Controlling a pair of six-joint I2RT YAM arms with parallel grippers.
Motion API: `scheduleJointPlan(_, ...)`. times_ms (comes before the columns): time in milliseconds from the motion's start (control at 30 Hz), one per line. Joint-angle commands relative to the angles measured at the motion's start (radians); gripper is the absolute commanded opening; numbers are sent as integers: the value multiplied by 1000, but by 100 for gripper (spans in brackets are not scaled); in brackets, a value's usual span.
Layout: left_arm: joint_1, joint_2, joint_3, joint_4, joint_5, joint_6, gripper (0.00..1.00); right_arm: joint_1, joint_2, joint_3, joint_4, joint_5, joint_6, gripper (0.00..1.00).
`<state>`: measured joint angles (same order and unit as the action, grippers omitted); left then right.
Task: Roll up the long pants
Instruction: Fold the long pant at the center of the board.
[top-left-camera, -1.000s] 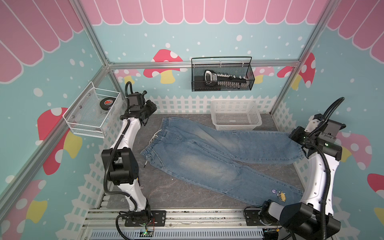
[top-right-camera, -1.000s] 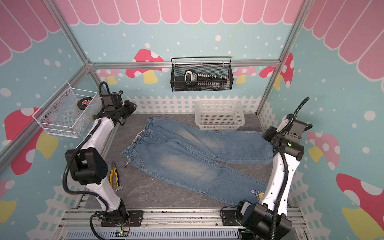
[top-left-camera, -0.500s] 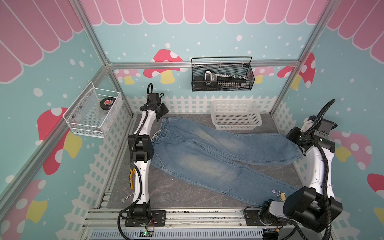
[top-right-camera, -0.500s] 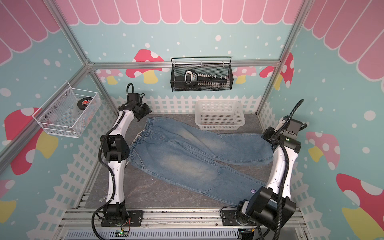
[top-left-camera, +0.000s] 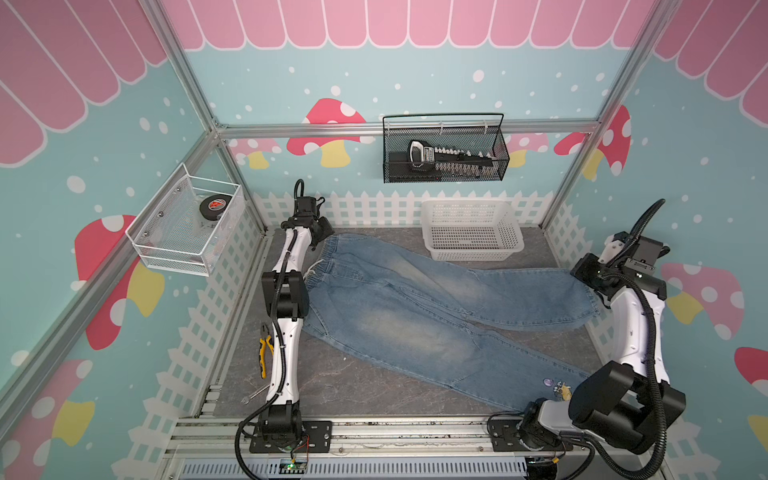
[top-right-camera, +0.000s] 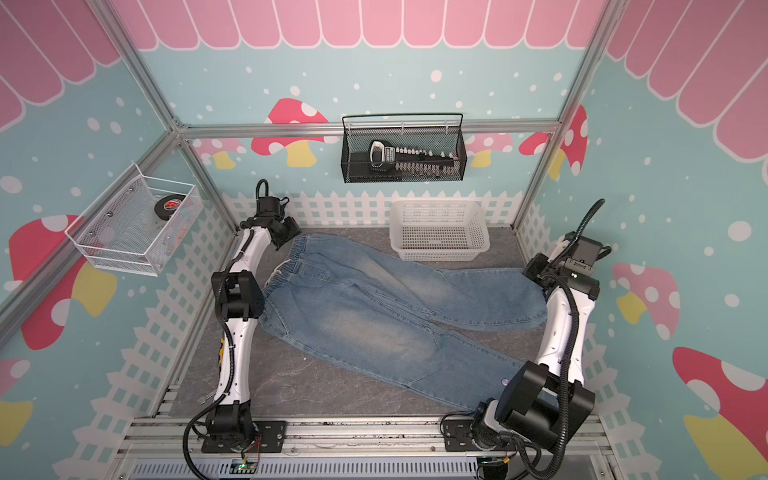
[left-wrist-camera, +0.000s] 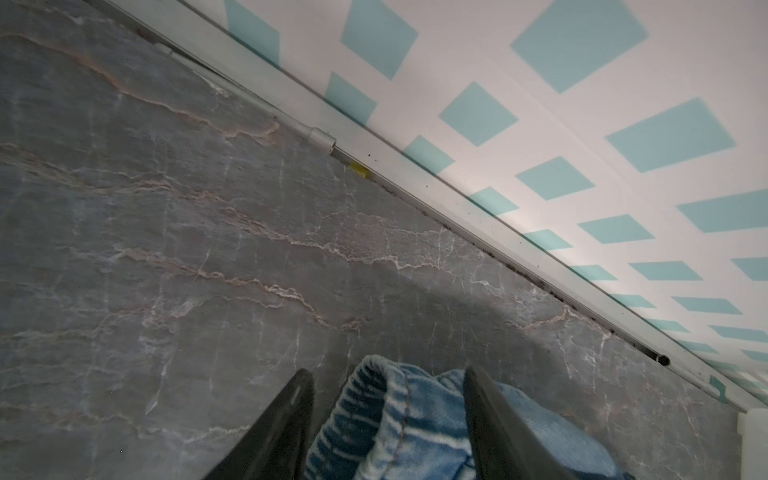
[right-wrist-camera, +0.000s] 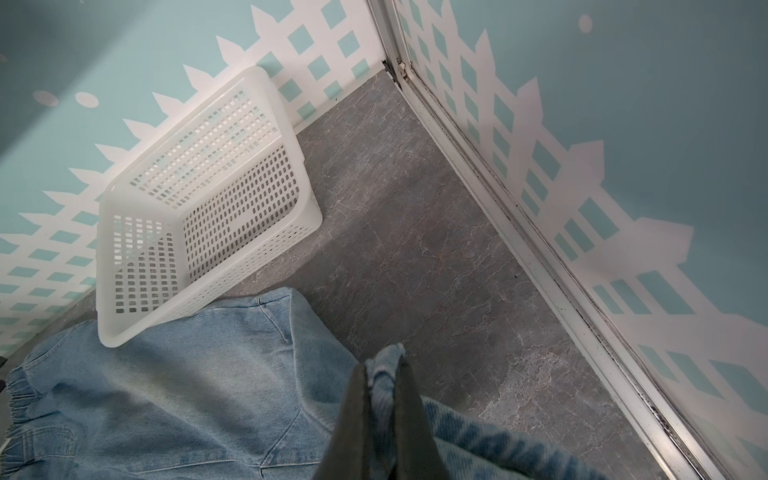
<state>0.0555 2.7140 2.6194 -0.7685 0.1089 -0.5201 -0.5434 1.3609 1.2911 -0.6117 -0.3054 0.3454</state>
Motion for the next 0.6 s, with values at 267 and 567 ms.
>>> scheduleJointPlan(267,-5,-20,-103,94,135,-21,58,-7,9,-6,36,-5,0,0)
scheduleJointPlan(567,-5,-54,-181,128,177,-14,21,-7,2,-18,40,-2,3,1)
